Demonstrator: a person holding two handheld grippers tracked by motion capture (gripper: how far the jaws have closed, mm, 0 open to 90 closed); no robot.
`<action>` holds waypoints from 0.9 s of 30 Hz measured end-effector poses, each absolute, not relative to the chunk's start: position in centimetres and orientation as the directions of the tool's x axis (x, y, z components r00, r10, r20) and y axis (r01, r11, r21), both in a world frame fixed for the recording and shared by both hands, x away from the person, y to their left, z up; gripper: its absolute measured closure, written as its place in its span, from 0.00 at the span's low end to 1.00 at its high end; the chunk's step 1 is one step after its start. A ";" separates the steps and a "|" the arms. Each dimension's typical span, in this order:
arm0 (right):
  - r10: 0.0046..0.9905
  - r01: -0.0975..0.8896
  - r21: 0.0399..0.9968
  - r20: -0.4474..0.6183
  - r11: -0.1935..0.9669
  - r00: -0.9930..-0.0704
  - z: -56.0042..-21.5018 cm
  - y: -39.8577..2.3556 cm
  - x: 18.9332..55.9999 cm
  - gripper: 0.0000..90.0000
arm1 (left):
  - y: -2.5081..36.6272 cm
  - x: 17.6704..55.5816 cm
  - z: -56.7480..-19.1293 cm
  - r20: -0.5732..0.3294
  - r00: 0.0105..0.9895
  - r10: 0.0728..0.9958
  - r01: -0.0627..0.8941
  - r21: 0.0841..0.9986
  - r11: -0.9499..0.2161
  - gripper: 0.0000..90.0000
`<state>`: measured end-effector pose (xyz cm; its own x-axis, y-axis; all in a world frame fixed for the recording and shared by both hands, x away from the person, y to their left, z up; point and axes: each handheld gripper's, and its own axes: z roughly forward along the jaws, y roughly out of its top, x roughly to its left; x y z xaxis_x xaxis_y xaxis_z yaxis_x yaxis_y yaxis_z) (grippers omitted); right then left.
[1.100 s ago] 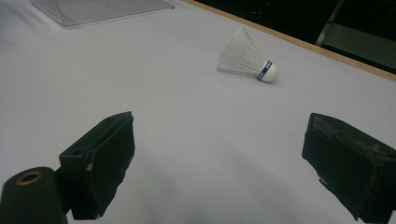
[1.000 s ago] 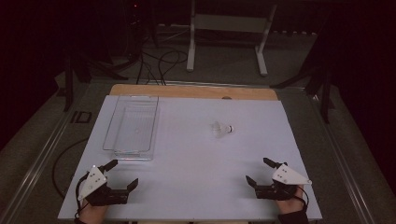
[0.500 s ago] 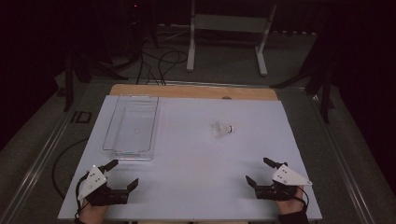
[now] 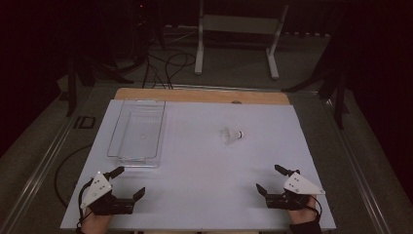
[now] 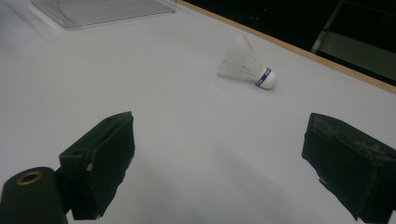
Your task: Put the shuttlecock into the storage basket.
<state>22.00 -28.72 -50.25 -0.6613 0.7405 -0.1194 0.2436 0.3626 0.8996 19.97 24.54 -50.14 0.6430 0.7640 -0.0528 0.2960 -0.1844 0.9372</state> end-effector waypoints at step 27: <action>0.742 0.252 0.899 -0.109 0.357 -0.661 -50.4 -28.8 22.2 0.10 | 22.4 22.3 -46.2 -0.037 0.721 0.692 0.353 0.879 -0.321 0.00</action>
